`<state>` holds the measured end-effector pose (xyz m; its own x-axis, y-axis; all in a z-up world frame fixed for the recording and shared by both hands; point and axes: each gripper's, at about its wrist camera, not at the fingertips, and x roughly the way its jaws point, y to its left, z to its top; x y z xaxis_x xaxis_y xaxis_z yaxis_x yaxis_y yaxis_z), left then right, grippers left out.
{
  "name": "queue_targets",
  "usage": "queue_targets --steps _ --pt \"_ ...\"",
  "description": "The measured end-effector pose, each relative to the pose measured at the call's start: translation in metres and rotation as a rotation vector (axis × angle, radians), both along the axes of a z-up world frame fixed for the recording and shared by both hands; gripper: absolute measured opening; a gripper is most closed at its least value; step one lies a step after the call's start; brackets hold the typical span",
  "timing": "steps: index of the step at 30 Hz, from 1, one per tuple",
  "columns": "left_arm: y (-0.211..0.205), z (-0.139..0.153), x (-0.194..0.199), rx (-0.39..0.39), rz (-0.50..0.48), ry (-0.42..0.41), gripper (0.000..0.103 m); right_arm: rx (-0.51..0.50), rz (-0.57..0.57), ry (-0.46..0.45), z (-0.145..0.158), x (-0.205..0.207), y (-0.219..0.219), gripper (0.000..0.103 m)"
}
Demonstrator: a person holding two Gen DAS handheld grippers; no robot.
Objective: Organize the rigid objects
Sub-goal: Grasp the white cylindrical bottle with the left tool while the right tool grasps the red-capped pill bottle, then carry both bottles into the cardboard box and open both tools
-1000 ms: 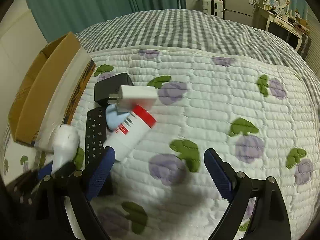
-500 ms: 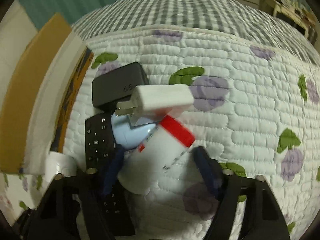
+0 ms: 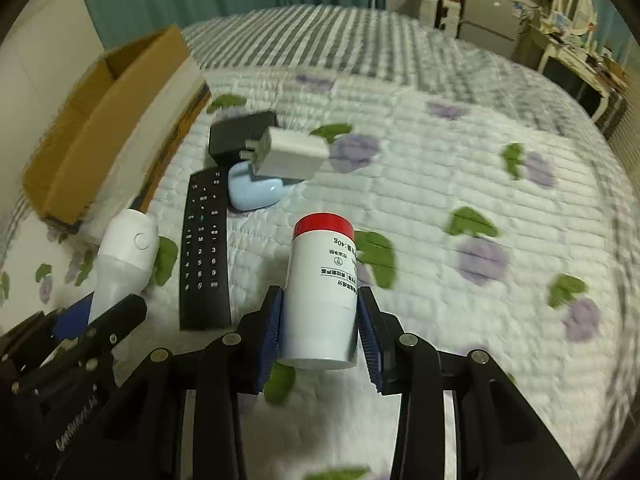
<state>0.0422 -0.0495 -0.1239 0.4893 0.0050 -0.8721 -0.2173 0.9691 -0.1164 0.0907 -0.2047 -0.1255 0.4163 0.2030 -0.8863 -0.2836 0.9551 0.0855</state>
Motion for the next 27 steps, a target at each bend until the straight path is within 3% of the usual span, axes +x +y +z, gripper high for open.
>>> queue_targets --steps 9,15,19,23,27 --pt "0.005 0.084 -0.023 -0.018 -0.102 -0.075 0.032 -0.004 -0.024 -0.153 0.104 -0.036 -0.001 0.037" --pt "0.04 0.161 -0.034 0.007 -0.145 -0.19 0.032 0.01 0.002 -0.267 0.178 -0.064 0.026 0.037" --pt "0.074 0.198 -0.028 0.009 -0.164 -0.237 0.032 0.026 0.035 -0.329 0.215 -0.074 0.054 0.037" --pt "0.11 0.216 -0.018 0.072 -0.175 -0.275 0.032 0.048 0.073 -0.359 0.236 -0.074 0.089 0.037" --pt "0.146 0.209 0.006 0.1 -0.16 -0.264 0.032 0.086 0.106 -0.354 0.239 -0.057 0.126 0.037"
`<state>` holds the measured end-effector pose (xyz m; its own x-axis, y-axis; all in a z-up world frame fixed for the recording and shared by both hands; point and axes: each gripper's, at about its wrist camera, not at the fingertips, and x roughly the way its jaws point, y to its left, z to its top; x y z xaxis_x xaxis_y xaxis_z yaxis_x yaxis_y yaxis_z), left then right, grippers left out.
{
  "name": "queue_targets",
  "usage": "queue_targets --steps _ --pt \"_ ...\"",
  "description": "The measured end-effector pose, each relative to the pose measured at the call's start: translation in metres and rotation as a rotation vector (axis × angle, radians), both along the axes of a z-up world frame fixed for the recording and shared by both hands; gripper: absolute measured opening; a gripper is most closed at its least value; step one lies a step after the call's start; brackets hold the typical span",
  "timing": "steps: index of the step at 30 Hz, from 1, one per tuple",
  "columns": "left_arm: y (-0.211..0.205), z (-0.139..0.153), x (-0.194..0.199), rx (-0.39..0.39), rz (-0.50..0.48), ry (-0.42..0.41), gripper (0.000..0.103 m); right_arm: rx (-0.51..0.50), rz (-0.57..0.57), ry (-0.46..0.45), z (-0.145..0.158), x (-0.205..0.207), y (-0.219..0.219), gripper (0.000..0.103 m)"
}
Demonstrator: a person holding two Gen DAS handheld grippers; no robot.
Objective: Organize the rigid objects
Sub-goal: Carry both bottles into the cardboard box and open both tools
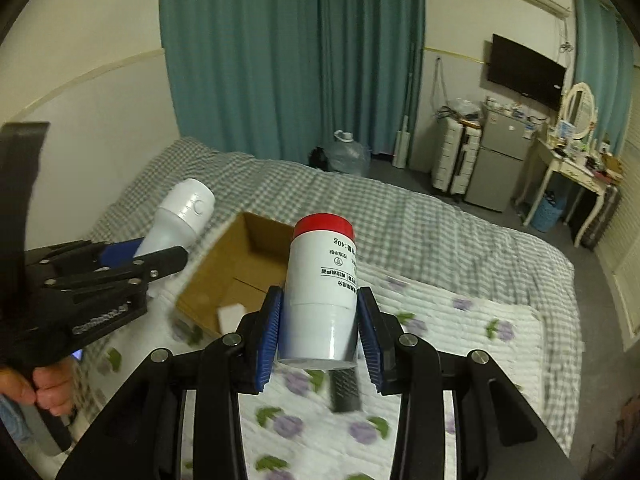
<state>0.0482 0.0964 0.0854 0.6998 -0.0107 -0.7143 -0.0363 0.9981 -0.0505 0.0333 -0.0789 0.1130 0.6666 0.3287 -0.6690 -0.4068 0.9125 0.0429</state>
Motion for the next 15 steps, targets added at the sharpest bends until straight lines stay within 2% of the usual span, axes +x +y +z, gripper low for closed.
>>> queue_targets --steps 6,11,15 --pt "0.039 -0.042 0.046 0.02 -0.004 0.04 0.032 0.027 0.046 0.033 -0.026 0.046 0.053 0.037" --pt "0.049 -0.089 0.079 0.047 -0.033 0.091 0.032 0.021 0.059 0.088 -0.068 0.092 0.084 0.037" --pt "0.049 -0.122 0.106 0.053 -0.056 0.13 0.032 0.017 0.039 0.146 -0.113 0.128 0.093 0.037"
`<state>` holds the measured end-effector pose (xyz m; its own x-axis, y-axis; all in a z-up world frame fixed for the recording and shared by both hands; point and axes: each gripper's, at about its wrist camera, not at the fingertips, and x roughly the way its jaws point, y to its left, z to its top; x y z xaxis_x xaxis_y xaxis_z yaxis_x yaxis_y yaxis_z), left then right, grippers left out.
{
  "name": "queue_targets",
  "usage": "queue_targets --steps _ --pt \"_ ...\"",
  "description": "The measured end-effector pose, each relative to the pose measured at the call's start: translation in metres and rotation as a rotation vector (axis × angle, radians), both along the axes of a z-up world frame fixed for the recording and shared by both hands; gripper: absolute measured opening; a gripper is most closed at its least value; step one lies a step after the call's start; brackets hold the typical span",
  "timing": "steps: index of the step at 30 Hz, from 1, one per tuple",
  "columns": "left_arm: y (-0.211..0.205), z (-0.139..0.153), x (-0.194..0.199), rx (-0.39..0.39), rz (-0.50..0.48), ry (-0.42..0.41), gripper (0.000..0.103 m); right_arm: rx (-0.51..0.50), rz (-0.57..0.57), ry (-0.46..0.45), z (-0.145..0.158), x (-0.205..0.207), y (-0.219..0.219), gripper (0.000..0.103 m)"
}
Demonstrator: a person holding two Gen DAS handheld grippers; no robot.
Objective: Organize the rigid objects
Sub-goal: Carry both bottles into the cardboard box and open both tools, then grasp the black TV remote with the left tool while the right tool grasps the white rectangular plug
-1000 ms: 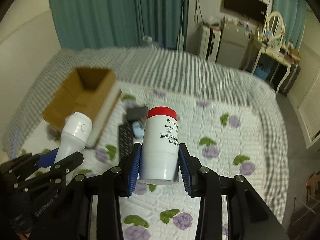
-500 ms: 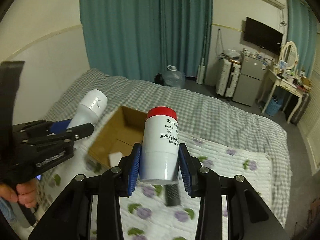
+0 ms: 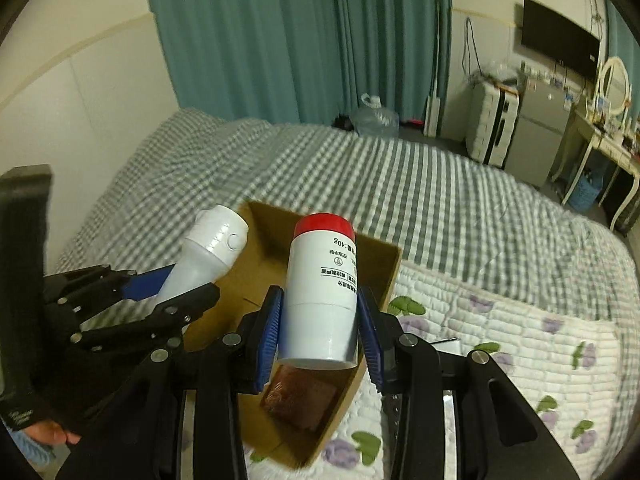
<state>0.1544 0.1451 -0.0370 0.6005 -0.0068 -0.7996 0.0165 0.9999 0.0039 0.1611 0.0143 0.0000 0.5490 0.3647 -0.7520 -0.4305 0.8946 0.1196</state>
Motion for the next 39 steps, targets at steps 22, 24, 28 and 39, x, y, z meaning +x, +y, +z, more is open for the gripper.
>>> queue_targets --steps 22,24,28,39 --pt "-0.017 -0.011 0.011 0.025 0.056 0.04 0.06 0.058 -0.056 0.0 -0.021 0.02 -0.037 0.072" --pt "-0.025 0.009 0.001 0.038 0.061 0.02 0.06 0.042 -0.074 -0.02 -0.002 0.013 -0.055 0.073" --pt "-0.047 0.047 -0.021 0.03 0.056 -0.038 0.065 0.007 -0.113 -0.075 0.034 -0.008 -0.094 0.082" --pt "-0.138 0.073 -0.076 0.029 0.085 -0.092 0.067 -0.048 -0.172 -0.129 0.073 -0.078 -0.193 0.095"
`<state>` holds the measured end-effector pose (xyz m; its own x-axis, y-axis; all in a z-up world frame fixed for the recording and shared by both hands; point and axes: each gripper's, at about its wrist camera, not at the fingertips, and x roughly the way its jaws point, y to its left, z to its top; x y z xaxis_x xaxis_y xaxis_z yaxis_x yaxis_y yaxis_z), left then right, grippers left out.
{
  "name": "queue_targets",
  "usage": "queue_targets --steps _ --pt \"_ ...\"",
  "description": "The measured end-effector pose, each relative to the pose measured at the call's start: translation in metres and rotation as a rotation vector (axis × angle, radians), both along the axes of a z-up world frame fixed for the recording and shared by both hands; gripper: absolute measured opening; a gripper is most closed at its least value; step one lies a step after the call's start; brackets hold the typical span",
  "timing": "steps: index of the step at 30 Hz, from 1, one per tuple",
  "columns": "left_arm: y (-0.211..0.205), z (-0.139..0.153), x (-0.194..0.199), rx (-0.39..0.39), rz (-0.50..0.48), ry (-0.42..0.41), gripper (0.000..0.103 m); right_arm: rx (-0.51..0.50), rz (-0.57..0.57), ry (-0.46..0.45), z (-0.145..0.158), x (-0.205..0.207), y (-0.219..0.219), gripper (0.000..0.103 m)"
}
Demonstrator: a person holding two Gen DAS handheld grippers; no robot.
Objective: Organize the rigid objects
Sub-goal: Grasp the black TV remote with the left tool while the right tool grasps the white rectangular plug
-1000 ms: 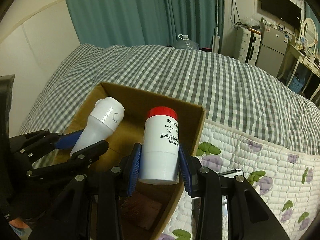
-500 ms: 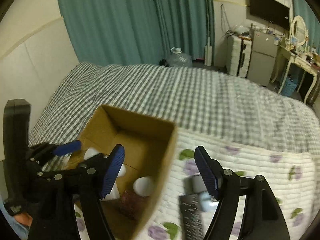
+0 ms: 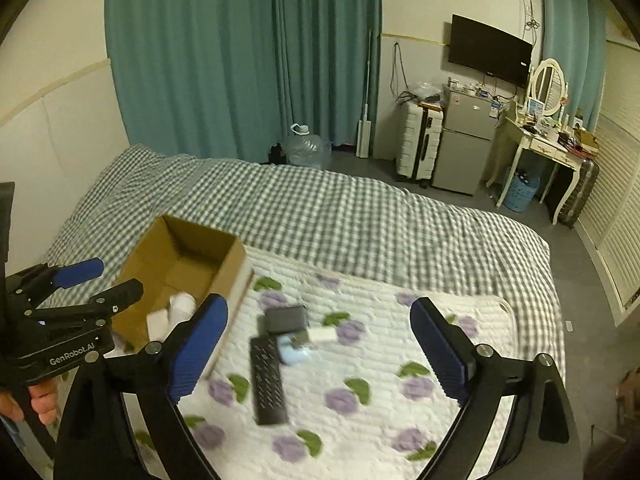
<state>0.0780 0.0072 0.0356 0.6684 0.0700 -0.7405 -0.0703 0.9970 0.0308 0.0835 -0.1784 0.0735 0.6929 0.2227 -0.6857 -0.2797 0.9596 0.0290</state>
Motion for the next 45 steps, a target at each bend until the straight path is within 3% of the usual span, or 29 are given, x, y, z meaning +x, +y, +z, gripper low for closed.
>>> queue_targets --steps 6,14,22,27,31,34,40,41,45 --pt "-0.045 -0.04 -0.012 -0.022 0.023 0.043 0.067 -0.023 -0.001 0.04 -0.031 -0.009 -0.039 0.097" --pt "-0.079 -0.117 -0.002 -0.028 0.104 0.123 0.067 -0.007 -0.011 0.117 -0.095 -0.003 -0.072 0.097" --pt "-0.091 -0.179 0.018 -0.008 0.146 0.188 0.067 0.019 0.01 0.175 -0.152 0.019 -0.07 0.097" --pt "-0.081 -0.208 0.038 -0.054 0.203 0.23 0.067 0.034 0.036 0.191 -0.175 0.037 -0.061 0.097" --pt "-0.081 -0.219 0.044 -0.057 0.196 0.236 0.065 0.022 0.072 0.207 -0.191 0.05 -0.05 0.097" --pt "-0.082 -0.22 0.044 -0.084 0.156 0.233 0.043 0.024 0.11 0.211 -0.2 0.06 -0.041 0.097" --pt "-0.068 -0.21 0.036 -0.11 0.215 0.202 0.038 0.069 0.177 0.233 -0.212 0.078 -0.02 0.097" --pt "-0.065 -0.209 0.036 -0.107 0.228 0.195 0.031 0.071 0.185 0.235 -0.214 0.081 -0.016 0.097" --pt "-0.054 -0.208 0.037 -0.135 0.264 0.186 0.031 0.099 0.206 0.255 -0.224 0.091 -0.006 0.096"
